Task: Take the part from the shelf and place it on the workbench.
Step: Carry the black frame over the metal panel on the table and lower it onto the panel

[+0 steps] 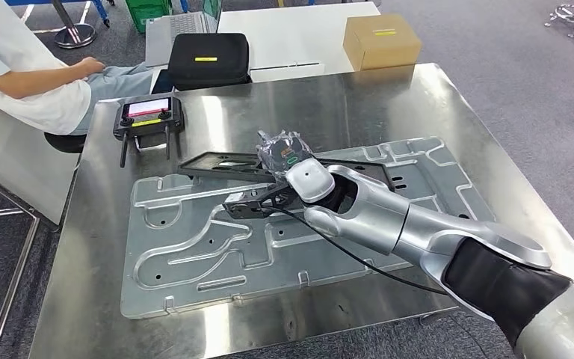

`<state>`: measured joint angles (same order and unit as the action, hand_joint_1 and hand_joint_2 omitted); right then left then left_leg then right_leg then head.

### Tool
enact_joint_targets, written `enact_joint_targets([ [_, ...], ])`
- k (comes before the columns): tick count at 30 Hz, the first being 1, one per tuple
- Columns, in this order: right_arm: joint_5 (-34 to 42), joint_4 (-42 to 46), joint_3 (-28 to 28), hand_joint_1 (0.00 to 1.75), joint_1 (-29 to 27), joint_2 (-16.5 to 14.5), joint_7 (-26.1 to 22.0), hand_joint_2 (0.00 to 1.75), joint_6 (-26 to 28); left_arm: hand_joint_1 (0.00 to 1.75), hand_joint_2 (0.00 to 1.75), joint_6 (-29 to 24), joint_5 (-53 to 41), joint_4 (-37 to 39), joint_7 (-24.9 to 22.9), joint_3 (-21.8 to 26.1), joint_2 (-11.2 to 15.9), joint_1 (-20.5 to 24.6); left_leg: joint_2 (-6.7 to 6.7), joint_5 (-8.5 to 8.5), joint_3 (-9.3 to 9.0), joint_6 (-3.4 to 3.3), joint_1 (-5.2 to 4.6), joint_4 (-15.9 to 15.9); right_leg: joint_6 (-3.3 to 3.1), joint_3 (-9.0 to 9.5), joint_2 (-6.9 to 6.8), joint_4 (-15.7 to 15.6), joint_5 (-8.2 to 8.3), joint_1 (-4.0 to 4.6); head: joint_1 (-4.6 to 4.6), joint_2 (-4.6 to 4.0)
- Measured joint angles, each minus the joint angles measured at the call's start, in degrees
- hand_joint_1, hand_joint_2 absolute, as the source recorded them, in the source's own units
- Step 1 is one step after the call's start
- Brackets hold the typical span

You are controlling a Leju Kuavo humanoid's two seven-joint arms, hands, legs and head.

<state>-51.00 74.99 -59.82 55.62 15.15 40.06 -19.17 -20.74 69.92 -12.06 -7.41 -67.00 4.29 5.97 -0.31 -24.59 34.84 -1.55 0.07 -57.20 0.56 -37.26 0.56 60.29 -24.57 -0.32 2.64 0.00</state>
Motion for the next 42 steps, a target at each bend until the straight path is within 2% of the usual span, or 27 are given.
enact_joint_targets([
  [1, -0.09, -0.01, 0.0, 0.0, 0.23, 0.03, 0.02, 0.0, -0.28, 0.0, 0.0, 0.07, 0.0, -0.01, 0.05, 0.01, -0.04, -0.01, 0.1, 0.27, -0.25, -0.21, 0.19, 0.36, 0.23, -0.81, -0.04, 2.07, -1.37, 0.02, 0.09, 0.0],
  [3, -0.21, -0.02, 0.0, 0.0, 0.28, 0.08, 0.04, 0.0, -0.84, 0.0, 0.0, 0.29, -0.01, -0.01, 0.13, 0.01, -0.07, -0.01, 0.2, 0.36, -0.32, -0.47, 0.24, 0.45, 0.58, -3.69, -0.1, 8.95, -5.05, -0.2, 0.2, 0.0],
  [4, -0.25, -0.03, 0.0, 0.0, 0.14, 0.1, 0.04, 0.0, -1.02, 0.0, 0.0, 0.35, -0.01, -0.01, 0.17, 0.0, -0.07, 0.0, 0.2, 0.35, -0.27, -0.53, 0.25, 0.38, 0.77, -5.05, -0.12, 12.15, -6.33, -0.33, 0.2, 0.0],
  [5, -0.28, -0.04, 0.0, 0.0, -0.03, 0.15, 0.04, 0.0, -1.18, 0.0, 0.0, 0.39, -0.02, -0.01, 0.21, 0.0, -0.08, 0.01, 0.18, 0.32, -0.22, -0.52, 0.27, 0.28, 0.95, -5.69, -0.16, 13.82, -6.68, -0.49, 0.2, 0.0],
  [6, -0.34, -0.06, 0.0, 0.0, -0.13, 0.21, 0.04, 0.0, -1.28, 0.0, 0.0, 0.42, -0.02, -0.01, 0.24, 0.0, -0.09, 0.0, 0.13, 0.28, -0.18, -0.47, 0.29, 0.14, 1.09, -5.33, -0.22, 13.42, -6.06, -0.67, 0.21, 0.0],
  [8, -0.54, -0.08, 0.0, 0.0, -0.09, 0.33, 0.05, 0.0, -1.35, 0.0, 0.0, 0.49, -0.01, -0.01, 0.28, 0.01, -0.13, -0.1, 0.04, 0.01, -0.09, -0.1, 0.37, -0.37, 1.25, -1.76, -0.37, 6.96, -3.09, -1.01, 0.22, 0.0],
  [10, -0.75, -0.04, 0.0, 0.0, 0.01, 0.38, 0.05, 0.0, -1.36, 0.0, 0.0, 0.54, -0.01, 0.0, 0.39, 0.01, -0.16, -0.16, -0.03, -0.38, 0.24, 0.53, 0.22, -1.15, 1.02, 1.58, -0.36, 0.89, -1.29, -0.96, 0.18, 0.0],
  [11, -0.83, 0.0, 0.0, 0.0, 0.01, 0.39, 0.04, 0.0, -1.37, 0.0, 0.0, 0.55, -0.01, 0.0, 0.45, 0.01, -0.16, -0.16, -0.05, -0.46, 0.41, 0.83, 0.12, -1.4, 0.79, 2.16, -0.31, -0.25, -1.18, -0.85, 0.14, 0.0],
  [14, -0.94, 0.07, 0.01, 0.0, -0.02, 0.47, 0.04, 0.0, -1.39, 0.0, 0.0, 0.56, -0.01, -0.01, 0.55, 0.0, -0.16, -0.21, -0.07, -0.5, 0.58, 1.66, 0.19, -1.48, -0.21, 2.12, -0.23, -0.54, -0.84, -0.77, 0.14, 0.0],
  [15, -0.96, 0.1, 0.01, 0.0, 0.03, 0.49, 0.05, 0.0, -1.39, 0.0, 0.0, 0.56, -0.01, -0.01, 0.55, -0.01, -0.2, -0.25, -0.05, -1.14, 0.93, 1.98, 0.27, -2.24, -0.59, 2.16, -0.23, -0.73, -0.66, -0.87, 0.08, 0.0],
  [17, -0.98, 0.16, 0.01, 0.0, 0.06, 0.5, 0.04, 0.0, -1.39, 0.0, 0.0, 0.57, -0.02, -0.01, 0.56, -0.02, -0.27, -0.28, 0.01, -4.09, 3.01, 2.54, 0.43, -6.98, -1.1, 2.2, -0.24, -0.98, -0.41, -1.03, -0.07, 0.0],
  [19, -0.98, 0.2, 0.0, 0.0, -0.13, 0.5, 0.03, 0.0, -1.39, 0.0, 0.0, 0.57, -0.01, -0.01, 0.59, -0.02, -0.29, -0.23, 0.03, -7.33, 6.25, 2.9, 0.53, -14.27, -1.21, 2.13, -0.28, -0.99, -0.38, -0.92, -0.11, 0.0],
  [20, -0.98, 0.19, 0.0, 0.0, -0.26, 0.5, 0.03, 0.0, -1.4, 0.0, 0.0, 0.57, -0.01, -0.01, 0.62, -0.02, -0.29, -0.22, 0.03, -7.87, 7.26, 2.96, 0.54, -16.55, -1.22, 2.11, -0.29, -0.99, -0.39, -0.85, -0.11, 0.0],
  [21, -0.98, 0.19, 0.0, 0.0, -0.34, 0.5, 0.03, 0.0, -1.42, 0.0, 0.0, 0.57, -0.01, -0.01, 0.62, -0.02, -0.29, -0.24, 0.03, -7.31, 7.24, 2.92, 0.54, -16.65, -1.22, 2.12, -0.29, -0.98, -0.39, -0.81, -0.11, 0.0],
  [22, -0.98, 0.19, 0.01, 0.0, -0.37, 0.5, 0.03, 0.0, -1.44, 0.0, 0.0, 0.57, 0.0, -0.01, 0.62, -0.02, -0.29, -0.29, 0.03, -5.84, 6.12, 2.78, 0.53, -14.56, -1.21, 2.15, -0.28, -0.95, -0.35, -0.79, -0.12, 0.0],
  [24, -0.99, 0.2, 0.01, 0.0, -0.28, 0.5, 0.03, 0.0, -1.5, 0.0, 0.0, 0.57, 0.0, -0.01, 0.59, -0.02, -0.28, -0.32, 0.0, -2.47, 2.02, 2.3, 0.46, -6.8, -1.14, 2.19, -0.25, -0.9, -0.27, -0.71, -0.11, 0.0],
  [26, -1.0, 0.2, 0.0, 0.0, -0.17, 0.51, 0.04, 0.0, -1.61, 0.0, 0.0, 0.57, -0.01, -0.01, 0.55, -0.02, -0.25, -0.25, -0.08, -1.05, -0.43, 1.78, 0.15, -1.84, -0.79, 2.02, -0.24, -0.9, -0.06, -0.6, -0.08, 0.0],
  [29, -1.0, 0.2, 0.01, 0.0, -0.16, 0.55, 0.05, 0.0, -1.81, 0.0, 0.0, 0.57, -0.01, -0.01, 0.51, -0.02, -0.23, -0.14, -0.05, -0.5, -0.36, 0.97, -0.02, -1.0, 0.12, 1.74, -0.24, -1.04, 0.26, -0.63, -0.06, 0.0],
  [30, -1.01, 0.2, 0.01, 0.0, -0.15, 0.65, 0.05, 0.0, -1.83, 0.0, 0.0, 0.57, -0.01, -0.01, 0.51, -0.02, -0.24, -0.12, 0.03, -0.15, -0.33, 0.61, 0.08, -0.68, 0.39, 1.58, -0.24, -0.64, -0.28, -0.63, -0.02, 0.0],
  [32, -1.11, 0.21, 0.02, 0.0, -0.1, 0.83, 0.05, 0.0, -1.93, 0.0, 0.0, 0.57, -0.01, -0.01, 0.44, -0.02, -0.25, -0.11, 0.24, 0.6, -0.09, -0.13, 0.31, -0.12, 0.79, 0.27, -0.27, 3.11, -3.71, -0.66, 0.15, 0.0],
  [34, -1.38, 0.22, 0.02, 0.0, -0.28, 0.97, 0.05, 0.0, -2.41, 0.0, 0.0, 0.56, -0.01, -0.01, 0.29, -0.02, -0.25, -0.09, 0.32, 1.13, 0.6, -0.58, 0.21, -0.12, 1.07, -2.02, -0.31, 10.17, -8.31, -0.7, 0.3, 0.0],
  [35, -1.56, 0.22, 0.01, 0.0, -0.45, 1.08, 0.05, 0.0, -2.75, 0.0, 0.0, 0.56, -0.01, -0.01, 0.2, -0.02, -0.23, -0.07, 0.32, 1.4, 1.04, -0.69, 0.18, -0.18, 1.17, -2.77, -0.32, 13.01, -9.62, -0.73, 0.3, 0.0],
  [36, -1.73, 0.22, 0.01, 0.0, -0.61, 1.19, 0.05, 0.0, -3.07, 0.0, 0.0, 0.55, -0.02, -0.01, 0.13, -0.02, -0.22, -0.06, 0.31, 1.68, 1.5, -0.7, 0.16, -0.27, 1.23, -2.65, -0.33, 14.02, -9.8, -0.77, 0.31, 0.0],
  [37, -1.91, 0.23, 0.02, 0.0, -0.71, 1.27, 0.05, 0.0, -3.31, 0.0, 0.0, 0.54, -0.02, -0.01, 0.03, -0.01, -0.21, -0.08, 0.3, 1.96, 1.96, -0.63, 0.17, -0.41, 1.27, -1.51, -0.34, 12.98, -9.03, -0.82, 0.32, 0.0],
  [40, -2.32, 0.61, 0.08, 0.0, -0.69, 1.38, 0.05, 0.0, -3.61, 0.0, 0.0, 0.53, -0.01, -0.01, -0.31, -0.01, -0.21, -0.14, 0.27, 2.66, 3.19, -0.02, 0.14, -1.11, 1.05, 5.26, -0.32, 2.69, -5.51, -0.77, 0.27, 0.0],
  [41, -2.45, 0.85, 0.14, 0.0, -0.67, 1.4, 0.05, 0.0, -3.66, 0.0, 0.0, 0.54, -0.01, 0.0, -0.38, -0.02, -0.21, -0.13, 0.25, 2.91, 3.47, 0.32, 0.08, -1.33, 0.87, 6.52, -0.28, 0.41, -4.92, -0.63, 0.3, 0.0],
  [42, -2.61, 1.04, 0.22, 0.0, -0.67, 1.44, 0.05, 0.0, -3.73, 0.0, 0.0, 0.54, -0.01, 0.01, -0.41, -0.02, -0.21, -0.1, 0.23, 3.24, 3.69, 0.67, 0.02, -1.43, 0.64, 6.84, -0.23, -0.55, -4.71, -0.48, 0.29, 0.0],
])
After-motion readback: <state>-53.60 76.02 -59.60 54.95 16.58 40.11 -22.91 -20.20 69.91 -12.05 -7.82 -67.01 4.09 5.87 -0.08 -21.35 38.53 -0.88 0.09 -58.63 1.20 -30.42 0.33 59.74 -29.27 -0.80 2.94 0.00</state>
